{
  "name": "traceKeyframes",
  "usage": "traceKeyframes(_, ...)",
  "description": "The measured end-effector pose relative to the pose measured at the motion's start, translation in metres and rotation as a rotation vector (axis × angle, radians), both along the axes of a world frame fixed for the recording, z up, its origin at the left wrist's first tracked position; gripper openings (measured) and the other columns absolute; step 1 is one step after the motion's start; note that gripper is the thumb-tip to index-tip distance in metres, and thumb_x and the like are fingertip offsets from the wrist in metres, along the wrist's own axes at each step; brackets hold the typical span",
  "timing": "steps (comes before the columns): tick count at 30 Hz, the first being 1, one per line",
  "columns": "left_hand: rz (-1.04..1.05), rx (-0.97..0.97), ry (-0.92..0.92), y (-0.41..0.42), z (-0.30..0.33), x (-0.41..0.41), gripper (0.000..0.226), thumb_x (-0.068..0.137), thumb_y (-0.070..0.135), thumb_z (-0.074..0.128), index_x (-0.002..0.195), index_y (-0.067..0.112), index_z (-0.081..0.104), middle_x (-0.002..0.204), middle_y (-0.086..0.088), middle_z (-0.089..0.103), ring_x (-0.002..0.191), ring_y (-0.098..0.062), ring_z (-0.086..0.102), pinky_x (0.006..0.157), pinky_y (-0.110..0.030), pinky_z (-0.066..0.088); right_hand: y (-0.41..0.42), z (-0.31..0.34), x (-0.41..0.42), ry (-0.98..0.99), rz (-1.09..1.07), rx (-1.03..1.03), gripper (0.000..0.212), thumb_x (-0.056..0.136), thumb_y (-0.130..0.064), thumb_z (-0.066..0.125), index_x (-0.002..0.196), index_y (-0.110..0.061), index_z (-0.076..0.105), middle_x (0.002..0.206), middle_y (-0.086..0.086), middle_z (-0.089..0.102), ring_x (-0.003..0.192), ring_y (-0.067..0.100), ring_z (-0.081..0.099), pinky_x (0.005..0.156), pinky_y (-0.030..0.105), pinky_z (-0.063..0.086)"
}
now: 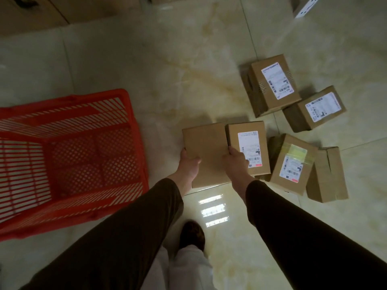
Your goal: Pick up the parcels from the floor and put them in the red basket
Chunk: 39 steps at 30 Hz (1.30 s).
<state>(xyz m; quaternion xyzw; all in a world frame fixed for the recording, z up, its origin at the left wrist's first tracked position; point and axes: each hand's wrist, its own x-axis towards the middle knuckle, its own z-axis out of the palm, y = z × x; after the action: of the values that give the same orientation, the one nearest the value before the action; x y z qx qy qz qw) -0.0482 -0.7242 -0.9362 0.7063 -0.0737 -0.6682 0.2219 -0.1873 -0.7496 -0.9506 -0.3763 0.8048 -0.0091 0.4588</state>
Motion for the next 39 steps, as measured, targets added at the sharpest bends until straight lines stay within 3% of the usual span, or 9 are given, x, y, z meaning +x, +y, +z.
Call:
traceKeyframes(3,0.046,-0.044,0.010,-0.002,0.035,0.007,0.053,0.101,0.010,0.045,0.148,0.030,0.030,0.129,0.003,0.056,0.109,-0.018,0.055,0.086,-0.034,0.045,-0.001,0.036,0.007,-0.103,-0.123,-0.101,0.045,0.099,-0.027,0.040,0.141,-0.030,0.059,0.122,0.006,0.061,0.115,0.032,0.055,0.100,0.050,0.050)
traceKeyframes(9,0.120,-0.182,-0.011,0.007,0.111,0.028,0.050,0.102,0.009,0.044,0.147,0.028,0.032,0.128,0.001,0.058,0.111,-0.018,0.056,0.092,-0.038,0.046,0.001,0.116,0.033,-0.214,-0.176,-0.266,0.038,0.100,-0.028,0.047,0.137,-0.031,0.054,0.121,-0.005,0.061,0.111,0.023,0.059,0.093,0.053,0.056)
traceKeyframes(15,0.195,-0.241,-0.015,0.030,0.162,0.073,0.057,0.103,0.017,0.050,0.154,0.027,0.028,0.141,0.004,0.051,0.120,-0.018,0.054,0.092,-0.038,0.046,0.017,0.169,0.068,-0.256,-0.180,-0.357,0.022,0.103,-0.028,0.051,0.125,-0.029,0.053,0.111,-0.011,0.062,0.108,0.021,0.062,0.084,0.039,0.048)
traceKeyframes(19,0.208,-0.267,-0.002,0.057,0.186,0.124,0.042,0.100,0.025,0.054,0.142,0.030,0.049,0.134,0.003,0.060,0.116,-0.021,0.060,0.091,-0.040,0.052,0.031,0.199,0.112,-0.263,-0.140,-0.346,0.034,0.102,-0.036,0.052,0.135,-0.029,0.054,0.121,-0.005,0.062,0.109,0.021,0.059,0.088,0.043,0.050)
traceKeyframes(23,0.207,-0.306,0.041,0.089,0.208,0.184,0.043,0.098,0.030,0.055,0.139,0.041,0.050,0.132,0.006,0.058,0.115,-0.021,0.059,0.081,-0.041,0.054,0.051,0.218,0.167,-0.317,-0.107,-0.328,0.040,0.101,-0.040,0.049,0.140,-0.034,0.057,0.125,-0.002,0.062,0.109,0.020,0.059,0.088,0.040,0.046)
traceKeyframes(25,0.178,-0.367,0.016,0.100,0.216,0.211,0.044,0.101,0.025,0.053,0.142,0.041,0.047,0.131,0.013,0.056,0.117,-0.014,0.055,0.091,-0.038,0.049,0.060,0.222,0.191,-0.388,-0.113,-0.311,0.030,0.100,-0.040,0.049,0.126,-0.037,0.064,0.122,0.000,0.066,0.107,0.020,0.062,0.088,0.042,0.052)
traceKeyframes(29,0.184,-0.333,0.008,0.116,0.216,0.260,0.055,0.099,0.025,0.057,0.144,0.051,0.040,0.131,0.018,0.049,0.125,-0.017,0.048,0.110,-0.048,0.039,0.071,0.221,0.239,-0.539,-0.139,-0.276,0.020,0.105,-0.026,0.049,0.117,-0.032,0.064,0.107,-0.006,0.070,0.094,0.013,0.065,0.074,0.029,0.054)
traceKeyframes(33,0.222,-0.307,0.028,0.123,0.209,0.306,0.059,0.098,0.021,0.058,0.144,0.053,0.039,0.146,0.013,0.048,0.128,-0.019,0.050,0.110,-0.052,0.039,0.072,0.210,0.287,-0.542,-0.071,-0.244,0.032,0.097,-0.033,0.052,0.125,-0.027,0.064,0.119,0.004,0.072,0.108,0.028,0.069,0.097,0.053,0.056)
traceKeyframes(39,0.228,-0.273,0.021,0.134,0.184,0.361,0.058,0.098,0.022,0.059,0.145,0.050,0.038,0.138,0.011,0.051,0.122,-0.021,0.054,0.104,-0.053,0.045,0.074,0.193,0.338,-0.475,0.046,-0.230,0.054,0.105,-0.029,0.051,0.156,-0.022,0.035,0.148,0.007,0.052,0.131,0.030,0.055,0.109,0.057,0.048)
